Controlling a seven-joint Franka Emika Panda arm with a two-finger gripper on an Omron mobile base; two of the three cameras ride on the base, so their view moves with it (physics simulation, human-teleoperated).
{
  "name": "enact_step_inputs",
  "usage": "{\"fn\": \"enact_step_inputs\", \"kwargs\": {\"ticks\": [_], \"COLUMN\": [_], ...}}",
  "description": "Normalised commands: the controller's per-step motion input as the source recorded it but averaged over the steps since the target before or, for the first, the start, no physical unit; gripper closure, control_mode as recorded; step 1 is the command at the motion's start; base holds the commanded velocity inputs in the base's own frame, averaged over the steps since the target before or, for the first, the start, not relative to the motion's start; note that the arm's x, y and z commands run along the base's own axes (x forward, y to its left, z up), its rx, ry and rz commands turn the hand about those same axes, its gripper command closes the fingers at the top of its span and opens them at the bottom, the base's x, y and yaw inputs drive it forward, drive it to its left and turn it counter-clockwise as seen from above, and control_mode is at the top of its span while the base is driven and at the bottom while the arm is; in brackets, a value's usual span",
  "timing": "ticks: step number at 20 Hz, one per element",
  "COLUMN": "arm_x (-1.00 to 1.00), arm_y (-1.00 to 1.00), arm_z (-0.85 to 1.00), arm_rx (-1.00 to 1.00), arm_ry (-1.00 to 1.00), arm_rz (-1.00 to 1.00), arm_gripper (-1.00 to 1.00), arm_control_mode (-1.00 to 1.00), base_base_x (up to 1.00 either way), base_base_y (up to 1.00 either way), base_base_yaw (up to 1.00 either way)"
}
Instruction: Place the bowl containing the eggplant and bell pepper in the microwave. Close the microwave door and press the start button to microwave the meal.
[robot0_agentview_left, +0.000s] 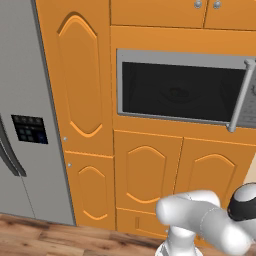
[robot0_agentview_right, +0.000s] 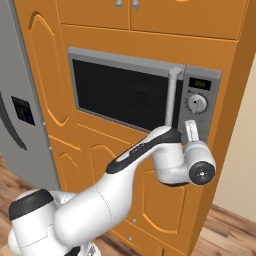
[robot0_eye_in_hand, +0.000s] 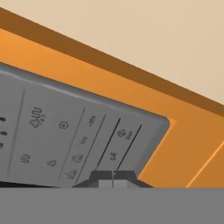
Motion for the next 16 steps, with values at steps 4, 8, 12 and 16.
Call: {"fn": "enact_step_inputs", "kwargs": {"ticks": [4, 8, 12, 16], "arm_x": [0.21, 0.23, 0.26, 0.27], "arm_y": [-0.13, -0.13, -0.15, -0.16], "arm_z": [-0.15, -0.15, -0.11, -0.10], "arm_rx": [0.00, 0.00, 0.00, 0.00], "arm_ry": [0.00, 0.00, 0.00, 0.00], "arm_rz": [0.00, 0.00, 0.00, 0.00], "arm_gripper": [1.00, 1.00, 1.00, 1.00], "arm_control_mode": [-1.00, -1.00, -1.00, -1.00], "base_base_x": [0.00, 0.00, 0.00, 0.00], "base_base_y": [0.00, 0.00, 0.00, 0.00], "base_base_yaw": [0.00, 0.00, 0.00, 0.00]}}
